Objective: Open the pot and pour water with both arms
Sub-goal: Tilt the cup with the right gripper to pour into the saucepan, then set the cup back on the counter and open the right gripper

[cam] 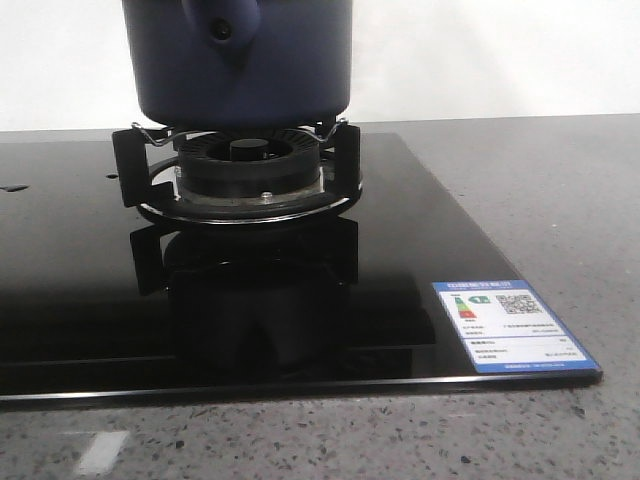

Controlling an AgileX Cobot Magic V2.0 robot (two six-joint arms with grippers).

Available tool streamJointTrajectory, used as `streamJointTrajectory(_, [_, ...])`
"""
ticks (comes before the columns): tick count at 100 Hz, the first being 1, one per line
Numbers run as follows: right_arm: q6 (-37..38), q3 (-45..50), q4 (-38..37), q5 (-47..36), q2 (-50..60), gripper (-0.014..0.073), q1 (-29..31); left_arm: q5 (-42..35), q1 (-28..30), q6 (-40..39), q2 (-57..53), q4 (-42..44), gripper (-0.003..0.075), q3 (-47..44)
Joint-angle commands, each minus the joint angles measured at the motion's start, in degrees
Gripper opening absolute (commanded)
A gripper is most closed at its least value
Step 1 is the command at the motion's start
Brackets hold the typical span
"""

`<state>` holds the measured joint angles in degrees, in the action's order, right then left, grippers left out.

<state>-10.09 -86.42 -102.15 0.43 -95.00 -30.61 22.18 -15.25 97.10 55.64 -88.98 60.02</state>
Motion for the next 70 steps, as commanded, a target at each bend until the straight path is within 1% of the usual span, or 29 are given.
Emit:
streamJointTrajectory(1, [-1.1, -3.3, -3.4, 1.5, 1.9, 0.0248, 0.3, -0.5, 0.2, -0.4, -1.3, -3.0, 0.0207, 1.7])
streamJointTrajectory(12, [-3.3, -5.0, -3.4, 2.0, 1.6, 0.0248, 0.3, -0.5, 0.2, -0.4, -1.3, -3.0, 0.0207, 1.7])
streamJointTrajectory(31, [-2.7, -5.7, -3.2, 1.8, 1.5, 0.0248, 0.3, -0.5, 0.2, -0.4, -1.3, -3.0, 0.0207, 1.7])
streamJointTrajectory(53, [13.8, -5.7, 5.2, 2.8, 1.5, 0.0248, 0.3, -0.5, 0.2, -0.4, -1.3, -3.0, 0.0207, 1.7])
streamJointTrajectory(64, [22.3, -5.7, 11.6, 3.2, 2.3, 0.0248, -0.6, -0.4, 0.2, -0.4, -1.3, -3.0, 0.0207, 1.7])
streamJointTrajectory(70, [27.7, -5.7, 16.9, 5.2, 3.3, 0.0248, -1.2, -0.2, 0.2, -0.4, -1.3, -3.0, 0.0207, 1.7])
